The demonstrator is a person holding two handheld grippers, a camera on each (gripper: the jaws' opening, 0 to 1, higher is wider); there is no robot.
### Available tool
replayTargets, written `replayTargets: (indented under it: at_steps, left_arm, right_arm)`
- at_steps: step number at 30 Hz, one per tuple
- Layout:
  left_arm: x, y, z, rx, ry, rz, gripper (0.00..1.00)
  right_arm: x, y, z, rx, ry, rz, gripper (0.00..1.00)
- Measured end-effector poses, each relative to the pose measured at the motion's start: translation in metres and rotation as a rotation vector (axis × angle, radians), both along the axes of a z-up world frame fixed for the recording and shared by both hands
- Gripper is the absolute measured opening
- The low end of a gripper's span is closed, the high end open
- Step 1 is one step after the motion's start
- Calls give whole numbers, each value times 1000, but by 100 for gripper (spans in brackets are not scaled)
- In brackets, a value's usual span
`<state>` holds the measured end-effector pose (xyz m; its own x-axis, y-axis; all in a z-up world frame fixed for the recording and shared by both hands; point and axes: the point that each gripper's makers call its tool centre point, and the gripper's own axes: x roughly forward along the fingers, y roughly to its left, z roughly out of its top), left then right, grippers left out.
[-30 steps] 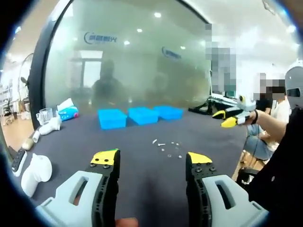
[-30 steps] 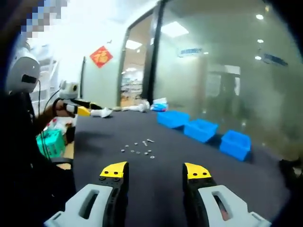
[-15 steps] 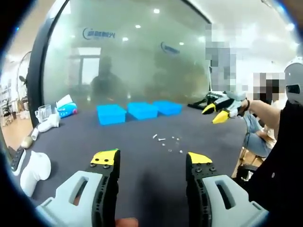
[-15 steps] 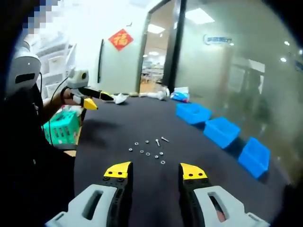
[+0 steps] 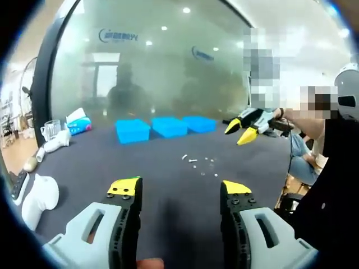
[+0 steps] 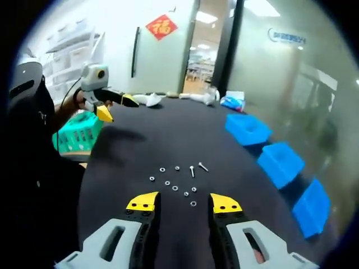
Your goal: Sort the screws, nuts, and washers into the corresponding bins
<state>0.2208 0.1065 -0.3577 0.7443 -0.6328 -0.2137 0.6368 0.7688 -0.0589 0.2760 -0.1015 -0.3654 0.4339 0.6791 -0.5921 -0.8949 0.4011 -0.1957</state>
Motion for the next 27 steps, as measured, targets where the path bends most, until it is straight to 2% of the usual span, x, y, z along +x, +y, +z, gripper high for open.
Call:
replayTargets:
  at_steps: [4, 12, 27]
  left_arm:
    - [1, 2, -2, -4, 4, 7, 54]
    - [1, 0, -6, -10, 15, 1, 54]
    - [3, 6, -10, -24, 28, 22, 54]
  right_arm:
    - [6, 9, -4, -46, 15, 34, 30]
    - [20, 22, -24, -141, 91, 77, 28]
    - [32, 45, -46, -280, 152, 166, 26]
